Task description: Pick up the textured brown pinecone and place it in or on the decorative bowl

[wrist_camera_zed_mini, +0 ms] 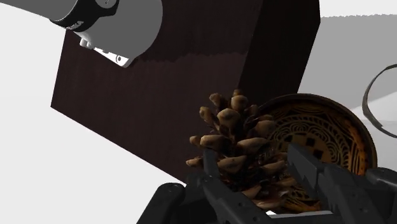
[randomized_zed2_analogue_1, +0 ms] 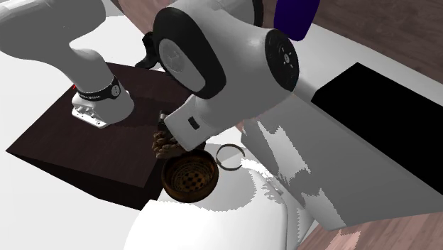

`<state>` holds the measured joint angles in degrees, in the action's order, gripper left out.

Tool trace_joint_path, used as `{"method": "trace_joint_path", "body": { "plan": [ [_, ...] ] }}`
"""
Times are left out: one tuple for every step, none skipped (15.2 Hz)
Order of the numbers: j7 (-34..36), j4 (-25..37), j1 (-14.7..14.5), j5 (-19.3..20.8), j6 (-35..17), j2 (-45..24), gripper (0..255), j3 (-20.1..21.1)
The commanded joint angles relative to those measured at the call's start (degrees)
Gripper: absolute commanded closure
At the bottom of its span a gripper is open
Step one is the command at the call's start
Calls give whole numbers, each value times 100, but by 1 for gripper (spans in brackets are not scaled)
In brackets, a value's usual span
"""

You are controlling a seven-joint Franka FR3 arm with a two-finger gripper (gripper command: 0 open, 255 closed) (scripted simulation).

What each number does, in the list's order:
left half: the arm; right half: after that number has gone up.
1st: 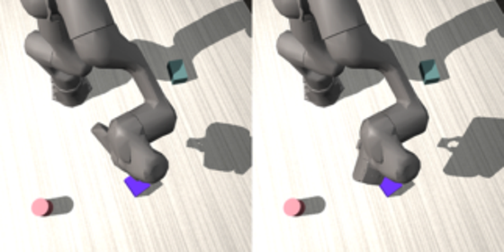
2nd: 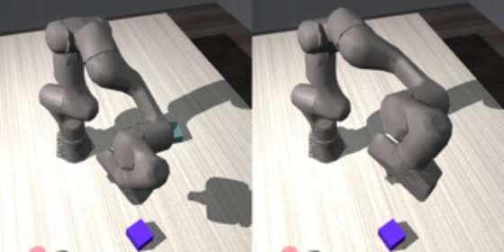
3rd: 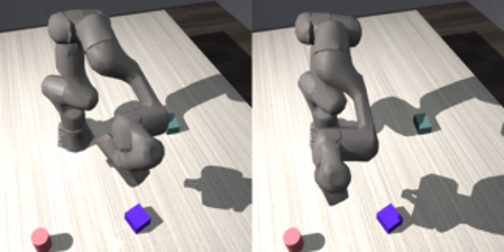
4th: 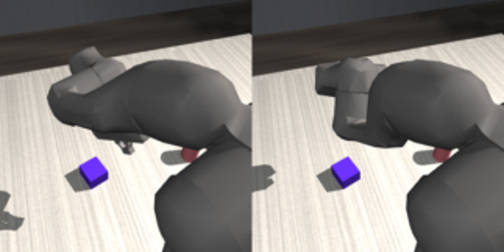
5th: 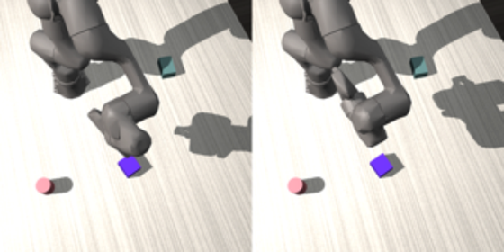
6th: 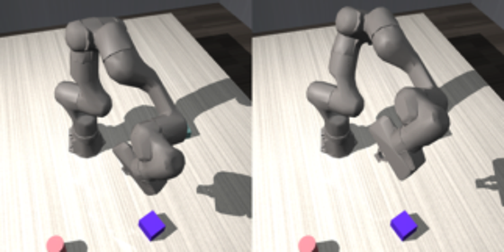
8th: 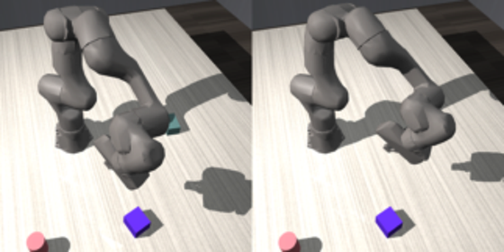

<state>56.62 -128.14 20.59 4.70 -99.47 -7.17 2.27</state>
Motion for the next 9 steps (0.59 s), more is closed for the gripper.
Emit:
{"method": "trace_joint_path", "body": {
  "plan": [
    [-22, 580, 7, 21, 199, -383, 255, -12],
    [-43, 967, 13, 35, 342, -625, 255, -22],
    [-37, 946, 13, 37, 275, -672, 255, -23],
    [-31, 926, 13, 40, 208, -720, 255, -24],
    [-25, 907, 13, 43, 141, -768, 255, -25],
    [-19, 889, 13, 46, 74, -817, 255, -26],
    [-13, 873, 13, 49, 8, -868, 255, -26],
    [-7, 858, 13, 52, -58, -919, 255, -27],
    [-1, 844, 13, 55, -123, -971, 255, -28]
  ]
}}
